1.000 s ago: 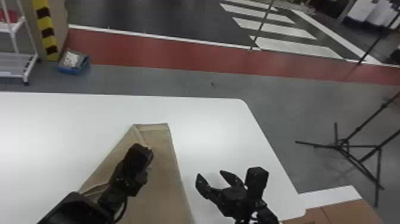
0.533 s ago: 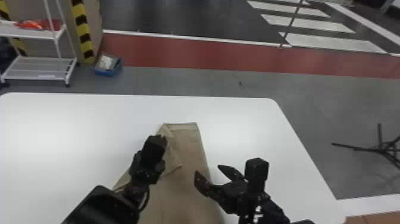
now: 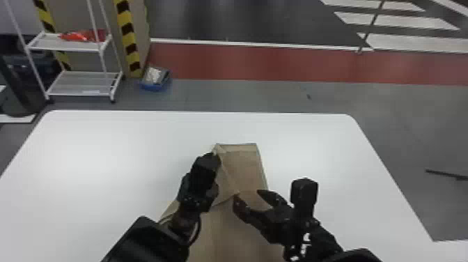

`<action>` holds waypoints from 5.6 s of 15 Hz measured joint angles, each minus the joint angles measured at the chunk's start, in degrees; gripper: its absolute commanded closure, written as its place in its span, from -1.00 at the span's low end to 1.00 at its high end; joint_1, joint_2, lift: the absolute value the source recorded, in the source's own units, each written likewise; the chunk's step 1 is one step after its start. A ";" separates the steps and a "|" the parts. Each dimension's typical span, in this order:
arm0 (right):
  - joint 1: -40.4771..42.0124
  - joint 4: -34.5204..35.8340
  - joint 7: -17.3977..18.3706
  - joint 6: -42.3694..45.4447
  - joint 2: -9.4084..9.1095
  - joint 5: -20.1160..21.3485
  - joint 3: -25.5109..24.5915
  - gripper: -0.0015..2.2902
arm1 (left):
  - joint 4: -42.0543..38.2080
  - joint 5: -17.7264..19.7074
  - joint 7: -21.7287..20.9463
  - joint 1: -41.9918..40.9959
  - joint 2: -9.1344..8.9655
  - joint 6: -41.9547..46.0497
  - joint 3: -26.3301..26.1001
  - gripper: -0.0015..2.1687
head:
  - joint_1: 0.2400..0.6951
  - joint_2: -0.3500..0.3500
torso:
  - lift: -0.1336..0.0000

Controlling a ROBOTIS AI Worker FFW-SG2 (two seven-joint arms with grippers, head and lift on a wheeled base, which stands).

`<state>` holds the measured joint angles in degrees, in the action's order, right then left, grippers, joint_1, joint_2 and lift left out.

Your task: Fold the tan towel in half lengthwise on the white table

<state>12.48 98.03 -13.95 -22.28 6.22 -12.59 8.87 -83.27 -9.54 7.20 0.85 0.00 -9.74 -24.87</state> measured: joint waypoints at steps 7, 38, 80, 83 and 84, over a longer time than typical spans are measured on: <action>-5.44 -8.22 0.67 5.29 -0.77 5.39 4.49 -0.49 | -0.05 0.65 -1.40 -0.44 0.00 0.50 1.27 0.16 | 1.00 -0.17 | 0.15; -8.20 -8.91 7.71 2.32 -1.54 15.68 8.21 -0.18 | -4.54 0.85 -2.37 -2.65 0.00 -1.44 3.58 0.16 | 1.00 -0.12 | 0.15; -5.46 8.16 -5.20 -14.55 2.65 21.21 -17.08 0.29 | -32.53 -0.48 1.42 -15.06 0.00 -12.66 19.07 0.69 | 1.00 -0.31 | 0.15; -4.57 10.58 -5.93 -16.33 2.64 21.19 -20.81 0.29 | -39.70 -0.95 2.15 -19.41 0.00 -16.11 21.38 0.69 | 1.00 -0.33 | 0.15; -4.10 11.88 -5.99 -17.26 2.50 20.55 -22.42 0.29 | -42.89 -0.72 2.65 -21.04 0.00 -19.66 22.00 0.69 | 1.00 -0.33 | 0.15</action>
<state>8.38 109.91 -19.94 -39.54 8.72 7.96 -13.55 -126.16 -10.26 9.85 -20.18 0.00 -29.40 -2.87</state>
